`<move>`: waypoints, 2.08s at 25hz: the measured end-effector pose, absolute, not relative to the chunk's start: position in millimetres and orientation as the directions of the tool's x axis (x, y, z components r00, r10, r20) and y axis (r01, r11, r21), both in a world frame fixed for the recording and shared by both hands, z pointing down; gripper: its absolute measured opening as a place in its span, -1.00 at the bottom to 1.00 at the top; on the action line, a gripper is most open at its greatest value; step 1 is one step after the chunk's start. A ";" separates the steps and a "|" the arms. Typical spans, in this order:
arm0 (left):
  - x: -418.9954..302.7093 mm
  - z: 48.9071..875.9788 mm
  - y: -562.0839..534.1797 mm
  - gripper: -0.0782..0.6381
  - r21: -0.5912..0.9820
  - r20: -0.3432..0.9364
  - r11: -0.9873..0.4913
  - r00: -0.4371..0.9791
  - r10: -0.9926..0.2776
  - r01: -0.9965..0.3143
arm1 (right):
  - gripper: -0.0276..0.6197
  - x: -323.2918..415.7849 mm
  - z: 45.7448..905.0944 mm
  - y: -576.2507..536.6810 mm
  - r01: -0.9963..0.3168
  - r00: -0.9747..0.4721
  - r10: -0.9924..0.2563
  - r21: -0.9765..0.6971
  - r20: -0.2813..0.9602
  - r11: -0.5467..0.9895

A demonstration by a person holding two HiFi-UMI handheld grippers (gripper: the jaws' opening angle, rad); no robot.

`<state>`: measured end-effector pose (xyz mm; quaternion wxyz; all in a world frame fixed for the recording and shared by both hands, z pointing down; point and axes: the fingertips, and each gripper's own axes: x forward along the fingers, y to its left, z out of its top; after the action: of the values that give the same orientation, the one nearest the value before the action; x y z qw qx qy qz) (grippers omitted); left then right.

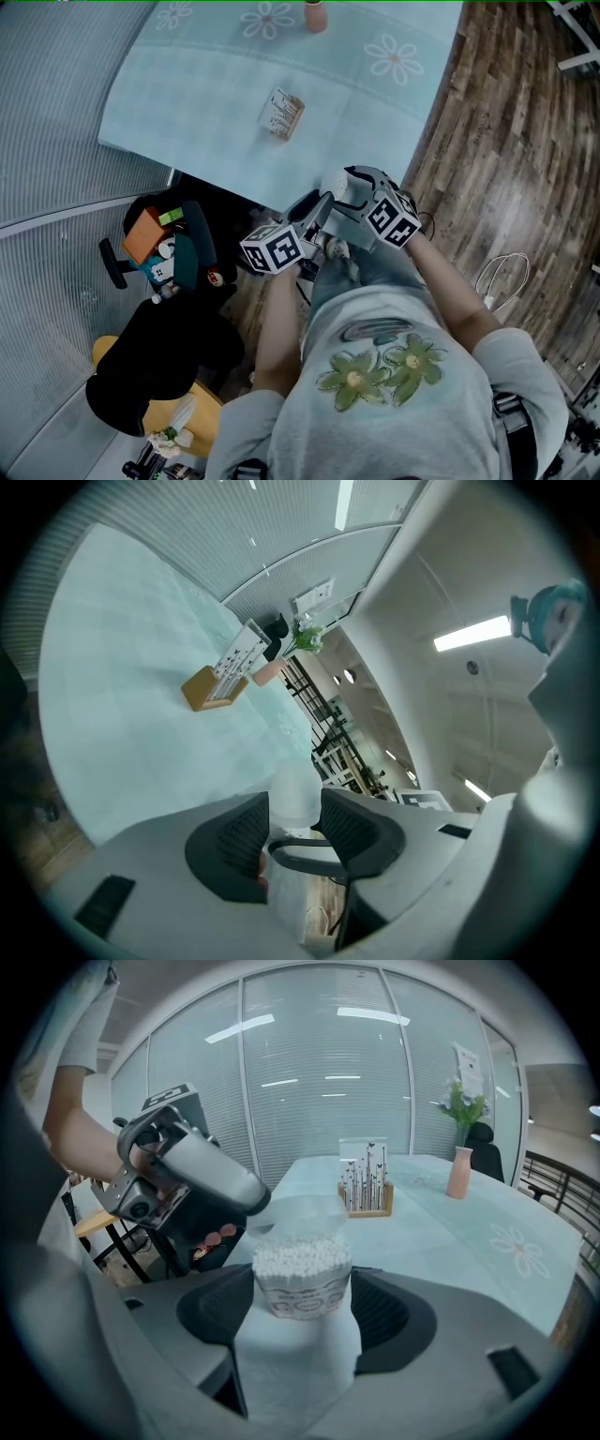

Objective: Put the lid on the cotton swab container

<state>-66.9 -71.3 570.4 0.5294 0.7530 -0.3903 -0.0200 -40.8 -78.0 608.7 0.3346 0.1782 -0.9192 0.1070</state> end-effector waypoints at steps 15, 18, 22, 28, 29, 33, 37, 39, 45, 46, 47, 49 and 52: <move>-61.6 572.0 -68.8 -0.32 0.695 0.490 -0.173 0.636 -0.596 -0.698 | 0.01 -34.4 615.7 -74.9 -0.401 -0.702 -0.273 -0.048 0.658 0.915; -60.3 571.2 -68.7 -0.32 0.685 0.497 -0.179 0.633 -0.593 -0.706 | 0.01 -33.8 615.7 -74.7 -0.398 -0.702 -0.274 -0.043 0.657 0.916; -60.4 571.7 -69.8 -0.32 0.667 0.514 -0.188 0.627 -0.586 -0.721 | 0.01 -34.5 616.8 -76.2 -0.395 -0.701 -0.270 -0.045 0.660 0.917; -57.1 573.8 -67.6 -0.31 0.621 0.550 -0.221 0.619 -0.561 -0.752 | 0.01 -34.1 617.7 -74.7 -0.398 -0.702 -0.272 -0.046 0.658 0.916; -56.3 574.1 -67.3 -0.31 0.609 0.559 -0.230 0.616 -0.555 -0.759 | 0.01 -34.2 617.6 -74.4 -0.399 -0.702 -0.273 -0.045 0.658 0.916; -53.4 574.4 -67.9 -0.31 0.575 0.584 -0.251 0.605 -0.541 -0.779 | 0.01 -34.0 616.4 -74.8 -0.399 -0.701 -0.273 -0.045 0.659 0.916; -51.4 575.0 -68.4 -0.30 0.563 0.596 -0.253 0.598 -0.536 -0.787 | 0.01 -34.0 616.7 -74.5 -0.401 -0.701 -0.272 -0.049 0.659 0.915; -50.8 576.1 -68.4 -0.30 0.552 0.607 -0.255 0.592 -0.530 -0.794 | 0.01 -34.4 617.0 -74.4 -0.401 -0.701 -0.272 -0.050 0.659 0.915; -48.7 578.1 -68.3 -0.29 0.535 0.624 -0.258 0.582 -0.522 -0.805 | 0.01 -34.0 616.3 -74.6 -0.399 -0.702 -0.272 -0.047 0.659 0.916; -48.5 578.4 -68.4 -0.29 0.533 0.626 -0.257 0.581 -0.521 -0.806 | 0.01 -33.8 616.4 -74.6 -0.399 -0.702 -0.272 -0.047 0.659 0.916; -48.1 578.6 -68.4 -0.29 0.532 0.628 -0.257 0.580 -0.519 -0.807 | 0.01 -33.7 616.5 -74.5 -0.399 -0.702 -0.272 -0.047 0.658 0.916; -47.6 579.2 -68.1 -0.29 0.527 0.633 -0.258 0.577 -0.516 -0.810 | 0.01 -33.6 616.6 -74.1 -0.400 -0.702 -0.273 -0.046 0.657 0.915; -47.1 580.0 -67.9 -0.28 0.521 0.641 -0.258 0.573 -0.511 -0.813 | 0.01 -33.8 616.4 -74.1 -0.400 -0.702 -0.274 -0.046 0.657 0.915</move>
<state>-47.1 -67.9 580.0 0.4333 0.7738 -0.4279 0.1746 -33.8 -74.1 616.4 0.3395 0.1837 -0.9178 0.0931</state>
